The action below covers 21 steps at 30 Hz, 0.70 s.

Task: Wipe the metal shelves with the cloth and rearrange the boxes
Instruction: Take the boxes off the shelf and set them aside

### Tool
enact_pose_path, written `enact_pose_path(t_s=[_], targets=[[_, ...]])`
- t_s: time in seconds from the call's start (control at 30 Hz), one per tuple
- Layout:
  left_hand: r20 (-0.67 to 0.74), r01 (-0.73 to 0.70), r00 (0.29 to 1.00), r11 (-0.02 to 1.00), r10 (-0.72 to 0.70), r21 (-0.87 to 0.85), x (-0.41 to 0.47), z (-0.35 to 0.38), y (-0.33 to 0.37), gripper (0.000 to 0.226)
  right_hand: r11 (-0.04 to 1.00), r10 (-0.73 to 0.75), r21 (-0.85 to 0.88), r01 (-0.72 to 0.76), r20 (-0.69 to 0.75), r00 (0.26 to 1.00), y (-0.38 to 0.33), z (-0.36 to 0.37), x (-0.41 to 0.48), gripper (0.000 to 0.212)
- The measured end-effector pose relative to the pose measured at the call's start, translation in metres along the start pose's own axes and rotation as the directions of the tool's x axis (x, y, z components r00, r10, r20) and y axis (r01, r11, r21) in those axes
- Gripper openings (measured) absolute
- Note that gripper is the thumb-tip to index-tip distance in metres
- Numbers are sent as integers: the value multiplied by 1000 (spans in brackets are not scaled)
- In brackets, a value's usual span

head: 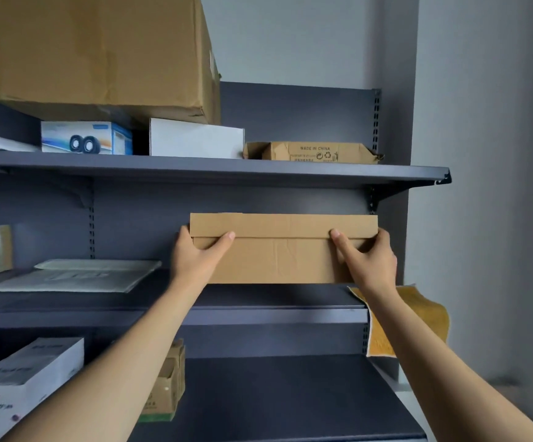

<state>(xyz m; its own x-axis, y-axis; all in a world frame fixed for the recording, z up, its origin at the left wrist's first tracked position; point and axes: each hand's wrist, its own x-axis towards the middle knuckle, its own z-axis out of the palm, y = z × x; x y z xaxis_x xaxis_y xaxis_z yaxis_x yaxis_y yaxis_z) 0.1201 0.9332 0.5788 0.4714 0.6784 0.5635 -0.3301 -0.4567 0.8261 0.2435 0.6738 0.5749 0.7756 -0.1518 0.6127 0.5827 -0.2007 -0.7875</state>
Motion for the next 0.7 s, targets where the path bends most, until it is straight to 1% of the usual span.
enact_pose_path(t_s=[0.13, 0.3, 0.5, 0.63, 0.7], targets=[[11, 11, 1000, 1000, -11, 17, 9, 11, -24, 48, 999, 43, 8, -44, 63, 997, 26, 17, 6, 71], [55, 50, 997, 996, -54, 68, 14, 21, -50, 50, 996, 89, -5, -89, 126, 988, 49, 30, 10, 80], [68, 83, 993, 985, -94, 153, 23, 26, -78, 58, 990, 140, -39, -135, 170, 975, 65, 43, 17, 80], [66, 72, 994, 980, -86, 186, 25, 29, -81, 59, 985, 175, -44, -170, 179, 968, 69, 52, 19, 74], [74, 70, 994, 977, -86, 202, 26, 30, -81, 60, 982, 188, -34, -185, 175, 966, 69, 54, 20, 74]])
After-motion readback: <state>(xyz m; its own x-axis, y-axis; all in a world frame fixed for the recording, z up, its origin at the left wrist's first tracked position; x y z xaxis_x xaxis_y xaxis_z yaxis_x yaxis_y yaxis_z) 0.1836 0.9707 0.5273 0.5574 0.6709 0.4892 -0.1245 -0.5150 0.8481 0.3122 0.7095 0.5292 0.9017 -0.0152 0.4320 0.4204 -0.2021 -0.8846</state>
